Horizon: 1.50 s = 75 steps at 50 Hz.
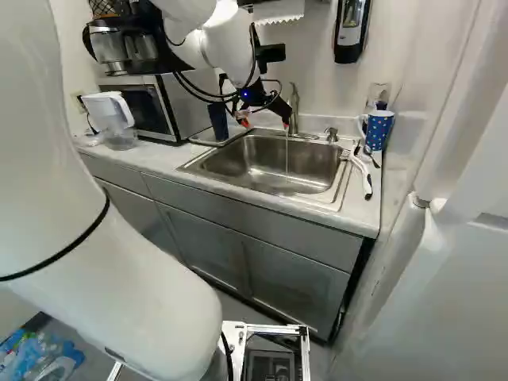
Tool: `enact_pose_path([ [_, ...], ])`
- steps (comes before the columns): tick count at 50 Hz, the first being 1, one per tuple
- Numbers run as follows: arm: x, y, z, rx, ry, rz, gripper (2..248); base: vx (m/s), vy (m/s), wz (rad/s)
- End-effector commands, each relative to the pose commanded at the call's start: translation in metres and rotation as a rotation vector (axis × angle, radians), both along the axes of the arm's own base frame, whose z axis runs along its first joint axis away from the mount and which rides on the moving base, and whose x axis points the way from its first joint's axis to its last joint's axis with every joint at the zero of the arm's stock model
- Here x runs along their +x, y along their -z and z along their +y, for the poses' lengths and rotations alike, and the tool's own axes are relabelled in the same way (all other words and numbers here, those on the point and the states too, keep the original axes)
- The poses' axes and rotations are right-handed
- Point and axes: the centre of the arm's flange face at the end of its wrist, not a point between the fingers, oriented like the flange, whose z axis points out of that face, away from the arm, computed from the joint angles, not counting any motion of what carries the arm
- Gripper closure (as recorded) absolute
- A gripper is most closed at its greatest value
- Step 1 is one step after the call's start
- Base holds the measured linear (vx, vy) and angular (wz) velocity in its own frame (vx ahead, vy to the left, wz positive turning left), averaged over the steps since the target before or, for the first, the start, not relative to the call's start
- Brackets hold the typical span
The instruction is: Rinse the cup and place it in the tray
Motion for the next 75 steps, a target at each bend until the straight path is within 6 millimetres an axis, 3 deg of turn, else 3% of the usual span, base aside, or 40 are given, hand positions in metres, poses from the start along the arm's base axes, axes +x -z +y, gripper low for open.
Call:
enact_pose_path([
  [34,-0.016,0.000,-0.031,0.000,0.073,-0.001,3,0.000,0.000,0.000],
  [57,-0.016,0.000,-0.032,-0.001,0.074,-0.002,3,0.000,0.000,0.000],
  [75,-0.018,-0.019,-0.030,-0.011,0.072,-0.040,3,0.000,0.000,0.000],
])
